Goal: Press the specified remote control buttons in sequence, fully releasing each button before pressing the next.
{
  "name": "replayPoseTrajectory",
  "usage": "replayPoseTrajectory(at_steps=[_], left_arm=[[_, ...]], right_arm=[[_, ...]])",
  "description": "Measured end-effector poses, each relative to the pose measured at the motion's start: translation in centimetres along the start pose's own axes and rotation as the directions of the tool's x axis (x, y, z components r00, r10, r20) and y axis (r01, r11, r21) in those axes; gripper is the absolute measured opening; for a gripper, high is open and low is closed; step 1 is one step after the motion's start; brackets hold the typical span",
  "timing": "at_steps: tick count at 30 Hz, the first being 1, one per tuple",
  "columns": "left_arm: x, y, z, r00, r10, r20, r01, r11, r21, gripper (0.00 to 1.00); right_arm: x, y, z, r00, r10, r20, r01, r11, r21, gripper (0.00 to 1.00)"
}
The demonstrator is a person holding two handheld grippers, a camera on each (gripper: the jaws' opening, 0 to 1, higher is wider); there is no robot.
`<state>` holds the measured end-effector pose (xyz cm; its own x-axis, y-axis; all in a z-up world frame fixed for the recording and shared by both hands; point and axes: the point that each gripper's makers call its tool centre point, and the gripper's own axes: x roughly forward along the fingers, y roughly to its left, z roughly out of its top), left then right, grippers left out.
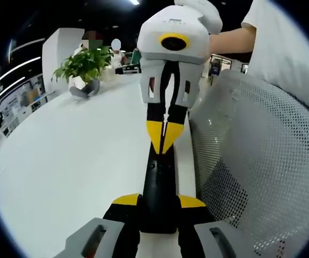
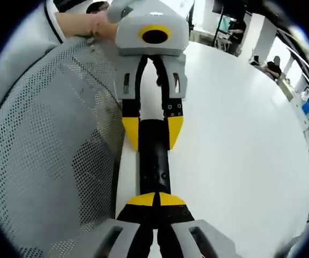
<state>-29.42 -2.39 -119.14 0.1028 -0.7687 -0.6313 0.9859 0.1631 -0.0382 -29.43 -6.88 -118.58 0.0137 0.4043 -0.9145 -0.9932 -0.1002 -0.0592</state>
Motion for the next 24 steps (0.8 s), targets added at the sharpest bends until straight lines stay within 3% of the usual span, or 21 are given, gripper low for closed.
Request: replayPoseTrajectory(at_steps=[3,5,7,13,24], left_arm=[[0.0,-0.01,0.01,1.0,-0.001,-0.001,0.001,1.0,0.002,0.24],[0.0,-0.01,0.01,1.0,-0.001,0.0,0.001,1.0,0.001,0.24],[0.0,-0.01,0.02,1.0,-0.002,0.002,0.002,1.0,0.0,0.24],[0.02,0.0,0.02,1.0,0.0,0.009,0.0,1.0,-0.004,0.24],[0.02,-0.02,0.03,1.0,-0.003,0.01,0.003,1.0,-0.002,0.24]], right_arm=[[-0.07,0.06,-0.14,1.0,-0.016,0.008,0.016,1.0,-0.007,0.0],[-0.16,-0.09,-0.05,0.998,-0.01,0.066,0.004,0.996,0.084,0.0],[-0.31,-0.27,-0.13,0.997,0.0,0.083,-0.009,0.995,0.101,0.0],[-0.61,-0.03,-0.49,0.995,0.031,0.092,-0.042,0.992,0.121,0.0],[-0.74,0.08,-0.91,0.996,0.014,0.084,-0.025,0.991,0.135,0.0]])
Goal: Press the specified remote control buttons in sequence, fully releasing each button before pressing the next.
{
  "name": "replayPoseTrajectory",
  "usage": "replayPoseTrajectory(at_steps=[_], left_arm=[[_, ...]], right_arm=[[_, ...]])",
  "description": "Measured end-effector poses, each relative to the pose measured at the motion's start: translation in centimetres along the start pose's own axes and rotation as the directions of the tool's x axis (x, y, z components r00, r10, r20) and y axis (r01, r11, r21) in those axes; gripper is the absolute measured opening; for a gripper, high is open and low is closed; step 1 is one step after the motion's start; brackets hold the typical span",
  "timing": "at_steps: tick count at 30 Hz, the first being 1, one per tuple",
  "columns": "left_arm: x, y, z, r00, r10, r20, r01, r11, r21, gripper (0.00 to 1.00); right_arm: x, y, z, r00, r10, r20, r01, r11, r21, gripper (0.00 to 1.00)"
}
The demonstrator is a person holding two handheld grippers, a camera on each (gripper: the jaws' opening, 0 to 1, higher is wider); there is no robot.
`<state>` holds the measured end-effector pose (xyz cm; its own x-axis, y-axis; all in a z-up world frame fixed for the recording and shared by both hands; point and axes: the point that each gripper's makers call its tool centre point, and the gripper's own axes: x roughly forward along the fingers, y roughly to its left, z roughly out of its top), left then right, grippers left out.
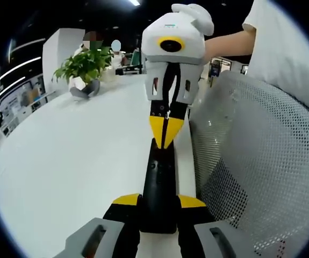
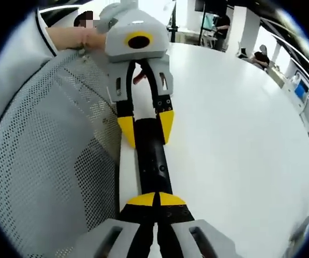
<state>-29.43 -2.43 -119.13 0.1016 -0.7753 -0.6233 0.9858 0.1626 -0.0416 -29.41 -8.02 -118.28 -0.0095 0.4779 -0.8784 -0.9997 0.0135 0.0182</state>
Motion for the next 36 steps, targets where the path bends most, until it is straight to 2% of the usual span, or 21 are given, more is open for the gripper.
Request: replayPoseTrajectory(at_steps=[5,9,10,15,16,18,20,22,29,33,36], left_arm=[[0.0,0.0,0.0,1.0,0.0,-0.004,0.0,1.0,0.005,0.24],[0.0,0.0,0.0,1.0,0.001,-0.006,-0.001,1.0,0.006,0.24],[0.0,0.0,0.0,1.0,0.001,-0.005,-0.001,1.0,0.005,0.24],[0.0,0.0,0.0,1.0,0.001,-0.004,-0.001,1.0,0.004,0.24],[0.0,0.0,0.0,1.0,0.001,-0.004,-0.001,1.0,0.003,0.24],[0.0,0.0,0.0,1.0,0.001,-0.002,-0.001,1.0,0.002,0.24],[0.0,0.0,0.0,1.0,0.001,-0.001,-0.001,1.0,0.0,0.24],[0.0,0.0,0.0,1.0,0.001,0.0,-0.001,1.0,0.0,0.24],[0.0,0.0,0.0,1.0,0.001,0.001,-0.001,1.0,-0.001,0.24],[0.0,0.0,0.0,1.0,0.001,0.001,-0.001,1.0,-0.001,0.24],[0.0,0.0,0.0,1.0,0.001,0.001,-0.001,1.0,-0.001,0.24]], right_arm=[[0.0,-0.1,-0.1,1.0,-0.018,-0.006,0.018,1.0,-0.001,0.0],[-0.1,-0.2,0.0,0.995,-0.038,0.088,0.026,0.99,0.141,0.0],[-0.1,-0.3,0.0,0.994,-0.042,0.098,0.026,0.988,0.154,0.0],[-0.3,-0.6,0.1,0.968,-0.088,0.236,0.001,0.938,0.345,0.0],[-0.4,-0.6,0.2,0.96,-0.093,0.264,-0.025,0.911,0.411,0.0],[-0.5,-0.7,0.2,0.954,-0.091,0.287,-0.058,0.879,0.473,0.0],[-0.5,-0.8,0.3,0.952,-0.088,0.294,-0.071,0.87,0.489,0.0],[-0.4,-0.6,0.5,0.952,-0.087,0.295,-0.068,0.876,0.478,0.0],[0.1,-0.3,1.2,0.963,-0.068,0.261,-0.038,0.924,0.381,0.0],[0.3,-0.2,1.1,0.981,-0.062,0.182,0.015,0.968,0.252,0.0],[0.4,-0.1,1.1,0.99,-0.067,0.121,0.043,0.979,0.198,0.0]])
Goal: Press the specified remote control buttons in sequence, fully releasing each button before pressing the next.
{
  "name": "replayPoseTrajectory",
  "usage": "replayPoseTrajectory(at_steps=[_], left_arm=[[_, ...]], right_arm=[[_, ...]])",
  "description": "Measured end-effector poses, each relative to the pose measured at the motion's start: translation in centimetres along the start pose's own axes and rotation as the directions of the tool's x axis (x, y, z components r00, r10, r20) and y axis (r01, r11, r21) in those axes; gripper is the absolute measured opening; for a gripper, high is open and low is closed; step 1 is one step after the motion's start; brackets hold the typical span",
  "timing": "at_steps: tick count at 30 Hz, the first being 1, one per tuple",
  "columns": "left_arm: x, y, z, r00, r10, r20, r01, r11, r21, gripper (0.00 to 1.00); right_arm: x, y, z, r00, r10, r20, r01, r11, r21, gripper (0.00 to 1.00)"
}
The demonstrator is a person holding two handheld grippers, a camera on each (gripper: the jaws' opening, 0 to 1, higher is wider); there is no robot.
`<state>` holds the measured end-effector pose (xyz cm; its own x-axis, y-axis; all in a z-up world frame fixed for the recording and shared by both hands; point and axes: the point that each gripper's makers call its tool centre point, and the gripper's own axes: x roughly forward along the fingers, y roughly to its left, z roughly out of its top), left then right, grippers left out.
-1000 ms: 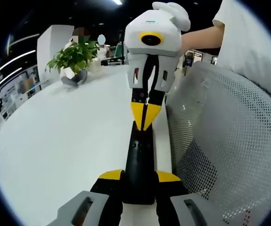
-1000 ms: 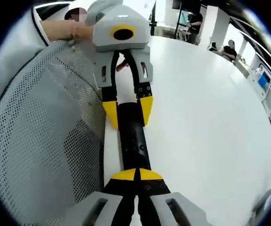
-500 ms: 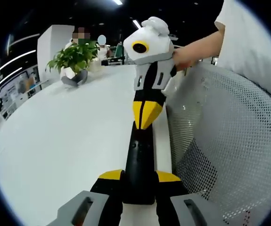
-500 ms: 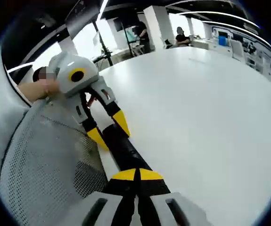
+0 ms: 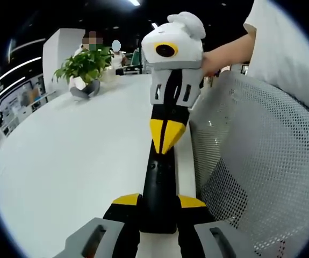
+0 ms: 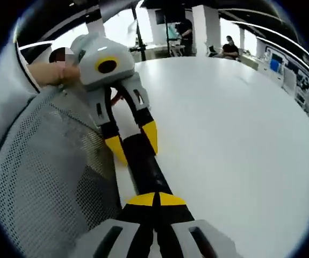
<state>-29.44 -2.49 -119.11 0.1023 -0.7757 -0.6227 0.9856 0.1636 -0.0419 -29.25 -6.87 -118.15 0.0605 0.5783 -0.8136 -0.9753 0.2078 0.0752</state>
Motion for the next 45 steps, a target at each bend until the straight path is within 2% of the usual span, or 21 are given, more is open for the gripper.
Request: replayPoseTrajectory(at_steps=[4,8,10,13,16,17,18,33,41,45], left_arm=[[0.0,0.0,0.0,1.0,-0.002,0.001,0.002,1.0,-0.002,0.24],[0.0,0.0,0.0,1.0,-0.003,0.001,0.003,1.0,-0.003,0.24],[0.0,0.0,0.0,1.0,-0.002,0.001,0.002,1.0,-0.002,0.24],[0.0,0.0,0.0,1.0,-0.001,0.003,0.001,1.0,-0.004,0.24],[0.0,0.0,0.0,1.0,-0.001,0.003,0.001,1.0,-0.003,0.24],[0.0,0.0,0.0,1.0,-0.001,0.003,0.001,1.0,-0.003,0.24],[0.0,0.0,0.0,1.0,-0.001,0.004,0.001,1.0,-0.003,0.24],[0.0,0.0,0.0,1.0,-0.003,0.007,0.003,1.0,-0.01,0.24],[0.0,0.0,0.0,1.0,-0.004,0.005,0.004,1.0,-0.008,0.24],[0.1,0.0,0.0,1.0,-0.004,0.005,0.004,1.0,-0.003,0.24]], right_arm=[[0.3,-0.1,0.0,1.0,-0.01,-0.03,0.009,1.0,-0.026,0.0],[0.1,-0.3,0.0,1.0,-0.004,0.004,0.003,0.999,0.042,0.0],[0.0,-0.1,0.0,1.0,-0.006,0.004,0.006,1.0,0.03,0.0],[0.2,0.2,0.5,1.0,-0.015,0.017,0.016,0.999,-0.04,0.0],[0.5,0.6,1.0,1.0,-0.002,0.027,0.003,0.999,-0.053,0.0],[0.7,0.3,0.6,1.0,-0.025,-0.017,0.023,0.994,-0.105,0.0],[0.7,0.4,1.0,1.0,-0.02,-0.001,0.02,0.993,-0.12,0.0],[0.8,0.0,0.8,0.993,-0.086,-0.08,0.074,0.988,-0.137,0.0],[0.5,0.3,0.7,0.994,-0.111,-0.023,0.107,0.985,-0.134,0.0],[0.8,1.5,0.9,0.997,-0.077,-0.016,0.074,0.987,-0.142,0.0]])
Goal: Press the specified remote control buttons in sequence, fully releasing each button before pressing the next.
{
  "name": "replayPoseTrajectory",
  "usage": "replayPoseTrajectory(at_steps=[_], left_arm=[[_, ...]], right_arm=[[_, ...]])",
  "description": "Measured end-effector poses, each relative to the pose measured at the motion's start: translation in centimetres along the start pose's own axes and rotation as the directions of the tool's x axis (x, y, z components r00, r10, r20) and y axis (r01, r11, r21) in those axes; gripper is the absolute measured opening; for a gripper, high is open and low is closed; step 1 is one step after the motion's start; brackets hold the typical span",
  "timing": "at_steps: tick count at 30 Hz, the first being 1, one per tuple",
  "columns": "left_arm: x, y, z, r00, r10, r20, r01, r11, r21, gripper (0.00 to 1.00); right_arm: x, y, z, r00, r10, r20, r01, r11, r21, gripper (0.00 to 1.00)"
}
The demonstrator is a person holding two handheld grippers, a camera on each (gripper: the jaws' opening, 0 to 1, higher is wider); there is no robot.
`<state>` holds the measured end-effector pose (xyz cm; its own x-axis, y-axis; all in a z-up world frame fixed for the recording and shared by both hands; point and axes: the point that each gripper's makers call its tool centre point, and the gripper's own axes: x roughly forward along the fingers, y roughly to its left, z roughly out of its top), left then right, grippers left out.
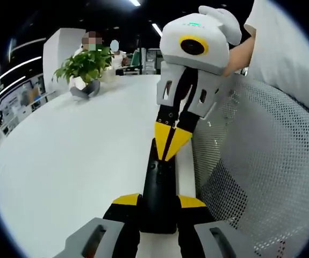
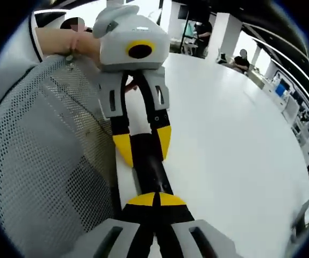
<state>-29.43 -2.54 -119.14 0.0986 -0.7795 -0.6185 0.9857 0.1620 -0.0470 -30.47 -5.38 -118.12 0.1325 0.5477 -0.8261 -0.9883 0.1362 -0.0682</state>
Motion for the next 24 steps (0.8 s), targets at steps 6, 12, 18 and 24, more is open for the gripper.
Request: replayPoseTrajectory(at_steps=[6,12,18,24], left_arm=[[-0.01,-0.05,0.05,1.0,-0.001,0.0,0.001,1.0,0.0,0.24],[0.0,-0.06,0.06,1.0,-0.001,0.0,0.001,1.0,0.001,0.24],[0.05,-0.04,0.01,1.0,-0.002,-0.001,0.002,1.0,0.004,0.24],[0.08,-0.02,-0.04,1.0,-0.001,-0.006,0.001,1.0,0.011,0.24]], right_arm=[[0.11,0.18,0.06,1.0,-0.008,-0.013,0.008,1.0,-0.028,0.0],[0.17,0.33,0.03,1.0,-0.006,-0.025,0.004,0.997,-0.078,0.0],[0.27,0.62,-0.07,0.997,0.0,-0.072,-0.015,0.977,-0.211,0.0],[0.38,0.57,-0.05,0.995,0.022,-0.097,-0.044,0.97,-0.239,0.0]])
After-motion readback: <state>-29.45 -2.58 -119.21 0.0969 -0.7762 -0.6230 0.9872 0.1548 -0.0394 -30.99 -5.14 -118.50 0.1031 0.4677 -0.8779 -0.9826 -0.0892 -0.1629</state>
